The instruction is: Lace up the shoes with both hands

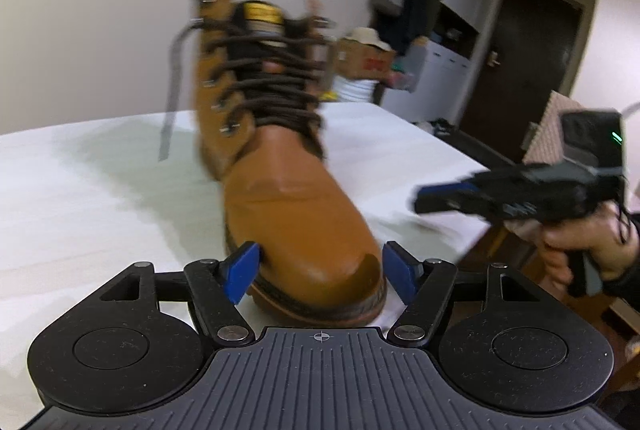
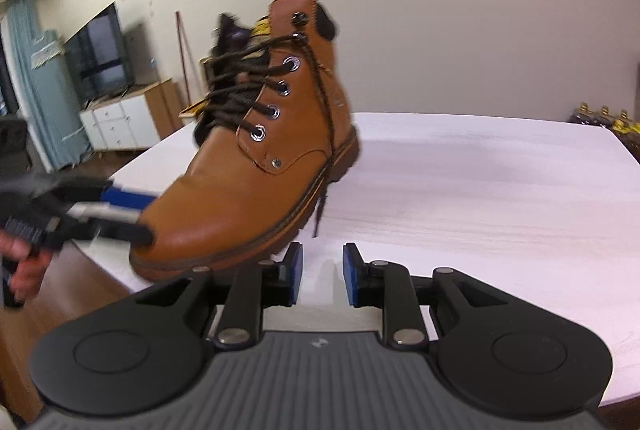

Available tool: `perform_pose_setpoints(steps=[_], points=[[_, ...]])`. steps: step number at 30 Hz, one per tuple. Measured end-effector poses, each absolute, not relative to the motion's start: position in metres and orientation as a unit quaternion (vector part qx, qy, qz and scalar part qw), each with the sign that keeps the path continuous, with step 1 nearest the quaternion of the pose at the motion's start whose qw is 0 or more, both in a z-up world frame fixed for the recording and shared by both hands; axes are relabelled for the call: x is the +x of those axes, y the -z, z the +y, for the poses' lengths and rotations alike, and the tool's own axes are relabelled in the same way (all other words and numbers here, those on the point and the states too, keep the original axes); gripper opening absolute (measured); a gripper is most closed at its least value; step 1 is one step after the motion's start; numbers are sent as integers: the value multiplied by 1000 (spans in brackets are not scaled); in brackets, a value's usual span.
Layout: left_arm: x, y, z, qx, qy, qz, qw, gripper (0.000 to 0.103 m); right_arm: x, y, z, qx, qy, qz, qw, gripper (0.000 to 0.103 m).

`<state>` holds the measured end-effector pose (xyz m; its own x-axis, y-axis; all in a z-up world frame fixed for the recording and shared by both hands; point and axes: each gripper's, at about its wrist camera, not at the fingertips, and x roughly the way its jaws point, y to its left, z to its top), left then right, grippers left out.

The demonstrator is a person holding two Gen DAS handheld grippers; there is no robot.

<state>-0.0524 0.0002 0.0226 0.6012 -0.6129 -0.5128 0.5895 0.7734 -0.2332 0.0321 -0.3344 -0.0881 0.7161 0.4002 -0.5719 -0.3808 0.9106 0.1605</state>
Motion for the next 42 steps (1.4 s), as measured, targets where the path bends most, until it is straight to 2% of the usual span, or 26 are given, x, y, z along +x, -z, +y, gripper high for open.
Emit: perform_pose_setpoints(steps=[4, 8, 12, 14, 16, 17, 27, 32, 39, 42], points=[[-54, -25, -4, -14, 346, 283, 894, 69, 34, 83, -340, 26, -200, 305, 931, 25], [-43, -45, 26, 32, 297, 235, 925, 69, 34, 76, -339, 20, -203, 296, 933, 26], [-20, -66, 43, 119, 249, 172, 946, 56, 36, 75, -335, 27, -207, 292, 933, 26], [-10, -71, 43, 155, 241, 156, 945, 49, 37, 74, -330, 26, -211, 289, 933, 26], [10, -74, 38, 212, 233, 147, 938, 38, 39, 73, -325, 23, -217, 287, 933, 26], [14, -75, 35, 222, 234, 147, 935, 36, 40, 72, -323, 21, -219, 285, 933, 26], [35, -69, 8, 286, 253, 118, 917, 36, 49, 65, -316, 8, -221, 279, 935, 26], [35, -66, 1, 325, 250, 107, 906, 28, 53, 59, -310, 6, -228, 266, 937, 27], [36, -71, -2, 308, 236, 162, 907, 27, 57, 57, -286, -13, -280, 267, 922, 27], [38, -75, -1, 289, 231, 186, 910, 20, 59, 59, -280, -14, -281, 278, 918, 27]])
